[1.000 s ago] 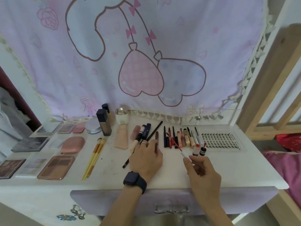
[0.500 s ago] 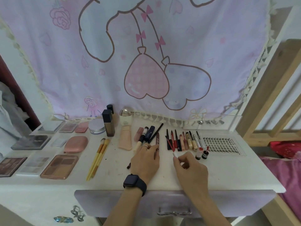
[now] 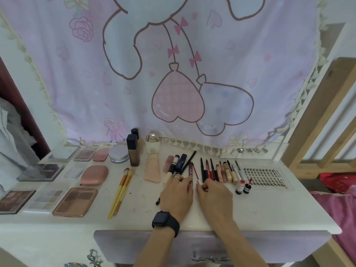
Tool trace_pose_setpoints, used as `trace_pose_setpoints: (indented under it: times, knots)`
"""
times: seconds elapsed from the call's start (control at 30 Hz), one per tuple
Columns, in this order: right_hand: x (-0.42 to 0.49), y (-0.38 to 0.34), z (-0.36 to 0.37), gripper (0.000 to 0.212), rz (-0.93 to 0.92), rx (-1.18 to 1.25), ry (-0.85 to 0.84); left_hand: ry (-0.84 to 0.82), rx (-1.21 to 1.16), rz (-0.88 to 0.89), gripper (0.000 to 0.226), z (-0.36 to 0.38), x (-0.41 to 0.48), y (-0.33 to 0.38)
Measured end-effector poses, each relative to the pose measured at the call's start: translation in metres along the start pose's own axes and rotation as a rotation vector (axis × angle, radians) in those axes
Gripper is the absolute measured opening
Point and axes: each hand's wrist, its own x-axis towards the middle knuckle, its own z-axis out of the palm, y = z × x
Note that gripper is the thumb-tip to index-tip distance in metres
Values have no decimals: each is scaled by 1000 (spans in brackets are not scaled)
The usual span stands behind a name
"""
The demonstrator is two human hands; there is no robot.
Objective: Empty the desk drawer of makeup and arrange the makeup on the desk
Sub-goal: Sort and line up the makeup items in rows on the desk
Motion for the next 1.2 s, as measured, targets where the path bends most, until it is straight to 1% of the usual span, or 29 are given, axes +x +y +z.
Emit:
trace_pose_setpoints:
  times: [0.23, 0.37, 0.43, 0.5, 0.53, 0.63, 0.67, 0.73, 0.83, 1.07, 1.2]
  knots:
    - [4, -4, 3, 37, 36, -61, -24, 19, 0, 13, 31, 1, 0, 0]
    - [5, -3, 1, 42, 48, -72, -64, 13, -10, 2, 31, 1, 1, 0]
    - [5, -3, -1, 48, 71, -70, -87, 8, -8, 7, 31, 0, 0, 0]
    - [3, -2, -4, 50, 78, -49, -74, 5, -6, 15, 32, 0, 0, 0]
    - [1, -1, -5, 46, 63, -27, -50, 4, -6, 18, 32, 0, 1, 0]
    - [-6, 8, -8, 21, -21, 73, 5, -7, 6, 24, 33, 1, 1, -1]
    - [-6, 9, -10, 19, -39, 84, -6, -12, 10, 26, 33, 1, 2, -1]
    - [-5, 11, -11, 22, -75, 90, -33, -17, 9, 25, 33, 1, 2, -1]
    - [-1, 9, -9, 16, -106, 51, -55, -29, 11, 25, 33, 1, 4, 0]
    - [7, 11, -4, 19, -106, 75, -85, -51, -18, 50, 32, 0, 7, 2]
    - [10, 11, -3, 20, -85, 72, -81, -58, 3, 47, 31, 1, 10, 2]
